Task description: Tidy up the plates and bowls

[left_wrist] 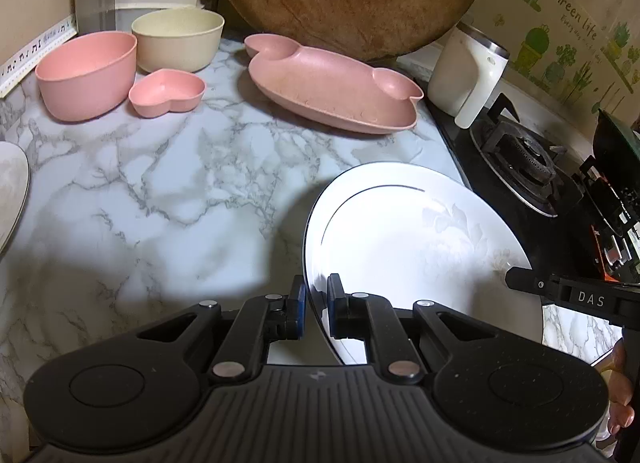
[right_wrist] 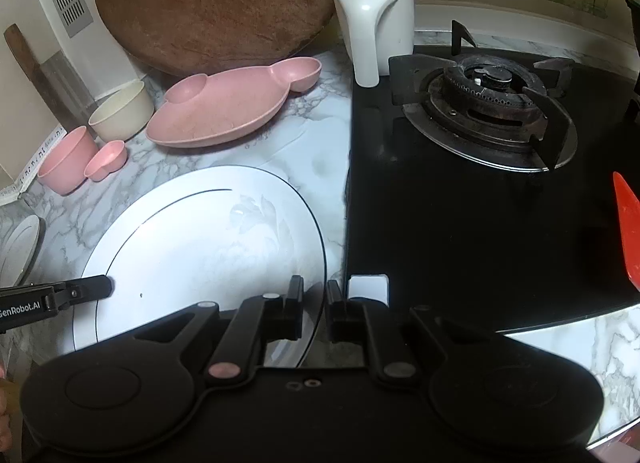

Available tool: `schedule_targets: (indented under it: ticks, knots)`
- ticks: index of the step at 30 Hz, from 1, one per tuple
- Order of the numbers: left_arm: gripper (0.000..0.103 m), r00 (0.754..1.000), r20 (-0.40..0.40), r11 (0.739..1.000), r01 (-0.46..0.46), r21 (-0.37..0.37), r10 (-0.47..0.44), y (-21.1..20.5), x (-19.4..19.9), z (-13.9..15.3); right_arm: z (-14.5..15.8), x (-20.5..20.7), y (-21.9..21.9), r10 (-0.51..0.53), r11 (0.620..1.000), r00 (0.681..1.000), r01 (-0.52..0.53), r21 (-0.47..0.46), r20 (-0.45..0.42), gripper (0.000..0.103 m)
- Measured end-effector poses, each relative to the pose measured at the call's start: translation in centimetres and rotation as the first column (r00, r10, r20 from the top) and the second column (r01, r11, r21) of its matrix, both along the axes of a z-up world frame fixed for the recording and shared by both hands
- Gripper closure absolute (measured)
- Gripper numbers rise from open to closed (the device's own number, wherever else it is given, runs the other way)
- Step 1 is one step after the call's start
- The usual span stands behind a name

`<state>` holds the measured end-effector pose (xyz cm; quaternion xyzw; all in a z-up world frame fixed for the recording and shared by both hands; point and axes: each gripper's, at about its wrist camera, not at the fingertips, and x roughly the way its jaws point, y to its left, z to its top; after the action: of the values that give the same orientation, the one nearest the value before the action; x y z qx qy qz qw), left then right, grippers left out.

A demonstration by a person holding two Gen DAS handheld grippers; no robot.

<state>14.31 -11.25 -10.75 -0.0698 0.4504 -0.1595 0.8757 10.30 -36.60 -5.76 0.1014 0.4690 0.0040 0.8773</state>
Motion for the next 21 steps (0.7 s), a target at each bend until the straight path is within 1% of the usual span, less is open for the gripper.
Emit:
schedule_targets:
  ticks: [4, 8, 15, 21]
  knots:
    - [0.093, 1.000, 0.005, 1.000, 0.009, 0.005, -0.009, 0.0, -0.1, 0.0, 0.1, 0.1, 0.1, -0.002, 1.000, 1.000, 0.002, -0.007, -0.003, 0.091]
    - [0.093, 1.000, 0.008, 1.000, 0.012, 0.012, -0.012, 0.0, -0.2, 0.1, 0.2, 0.3, 0.5, 0.003, 0.999, 1.000, -0.003, -0.041, -0.006, 0.089]
    - [0.093, 1.000, 0.010, 1.000, 0.012, 0.008, -0.012, 0.1, -0.3, 0.2, 1.2, 0.1, 0.7, -0.008, 0.997, 1.000, 0.010, -0.082, 0.024, 0.082]
    - [0.093, 0.999, 0.045, 1.000, -0.004, 0.022, 0.003, 0.6, -0.8, 1.0, 2.5, -0.5, 1.1, -0.014, 0.994, 0.998, 0.021, -0.111, 0.060, 0.080]
